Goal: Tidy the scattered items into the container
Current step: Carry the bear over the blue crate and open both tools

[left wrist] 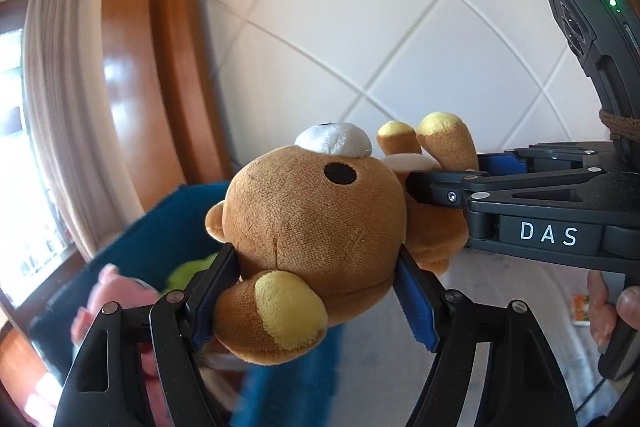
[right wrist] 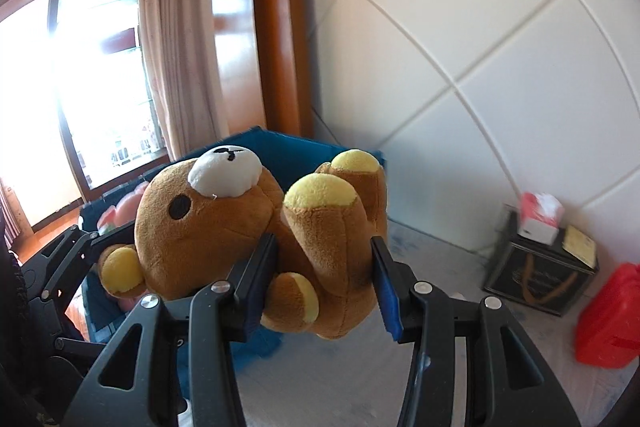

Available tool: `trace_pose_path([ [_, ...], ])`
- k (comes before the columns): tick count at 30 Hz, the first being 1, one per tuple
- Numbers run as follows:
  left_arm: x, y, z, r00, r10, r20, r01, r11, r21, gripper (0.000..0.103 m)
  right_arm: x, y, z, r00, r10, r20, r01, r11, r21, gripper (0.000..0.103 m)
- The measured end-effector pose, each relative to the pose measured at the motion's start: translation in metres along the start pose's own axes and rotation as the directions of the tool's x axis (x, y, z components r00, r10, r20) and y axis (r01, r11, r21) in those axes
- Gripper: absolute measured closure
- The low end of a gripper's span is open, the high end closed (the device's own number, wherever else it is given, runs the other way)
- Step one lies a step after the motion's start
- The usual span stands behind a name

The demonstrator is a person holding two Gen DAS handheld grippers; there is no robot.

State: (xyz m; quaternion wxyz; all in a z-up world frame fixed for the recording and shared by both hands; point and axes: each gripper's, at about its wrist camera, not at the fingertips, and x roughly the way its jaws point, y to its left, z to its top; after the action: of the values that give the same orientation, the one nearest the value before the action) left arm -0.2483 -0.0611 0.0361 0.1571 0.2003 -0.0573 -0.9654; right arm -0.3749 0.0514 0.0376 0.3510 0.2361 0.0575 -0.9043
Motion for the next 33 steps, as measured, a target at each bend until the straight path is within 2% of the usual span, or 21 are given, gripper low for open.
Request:
trace_pose_path([
  [4, 0.016, 0.068, 0.002, 0.999, 0.039, -0.025, -0.039, 0.999, -0.009, 0.028, 0.051, 0.045, 0.032, 0.999, 0.045, -0.004, -0.045, 0.999, -0.008, 0.057],
  [8, 0.042, 0.122, -0.004, 0.994, 0.045, -0.104, -0.051, 0.997, -0.054, 0.027, 0.101, 0.084, 0.055, 0.995, 0.082, -0.054, -0.084, 0.996, -0.033, 0.057],
  [12, 0.065, 0.151, -0.017, 0.982, 0.026, -0.188, -0.044, 0.995, -0.09, 0.024, 0.148, 0.111, 0.061, 0.985, 0.091, -0.144, -0.098, 0.994, -0.045, 0.057],
  [17, 0.078, 0.16, -0.027, 0.974, 0.018, -0.227, -0.038, 0.996, -0.082, 0.019, 0.181, 0.122, 0.054, 0.972, 0.067, -0.227, -0.077, 0.997, -0.032, 0.057],
  [21, 0.079, 0.164, -0.031, 0.973, -0.007, -0.233, -0.02, 0.993, -0.113, 0.018, 0.188, 0.121, 0.05, 0.966, 0.032, -0.255, -0.039, 0.999, -0.022, 0.054],
  [23, 0.075, 0.163, -0.032, 0.974, 0.0, -0.227, -0.029, 0.992, -0.121, 0.015, 0.18, 0.116, 0.049, 0.97, 0.025, -0.243, -0.028, 1.0, -0.012, 0.042],
  [25, 0.069, 0.161, -0.032, 0.975, 0.003, -0.223, -0.032, 0.991, -0.128, 0.013, 0.17, 0.113, 0.047, 0.973, 0.009, -0.229, -0.013, 1.0, -0.016, 0.02],
  [29, 0.057, 0.159, -0.03, 0.98, 0.012, -0.197, -0.041, 0.988, -0.146, 0.007, 0.144, 0.106, 0.049, 0.984, -0.016, -0.178, 0.017, 1.0, 0.001, 0.018],
  [31, 0.044, 0.152, -0.028, 0.985, 0.013, -0.172, -0.04, 0.987, -0.156, 0.002, 0.133, 0.102, 0.05, 0.987, -0.027, -0.161, 0.029, 1.0, 0.006, 0.014],
  [33, 0.033, 0.146, -0.024, 0.989, 0.017, -0.147, -0.04, 0.987, -0.153, 0.001, 0.118, 0.097, 0.049, 0.988, -0.047, -0.147, 0.049, 0.999, 0.01, 0.011],
])
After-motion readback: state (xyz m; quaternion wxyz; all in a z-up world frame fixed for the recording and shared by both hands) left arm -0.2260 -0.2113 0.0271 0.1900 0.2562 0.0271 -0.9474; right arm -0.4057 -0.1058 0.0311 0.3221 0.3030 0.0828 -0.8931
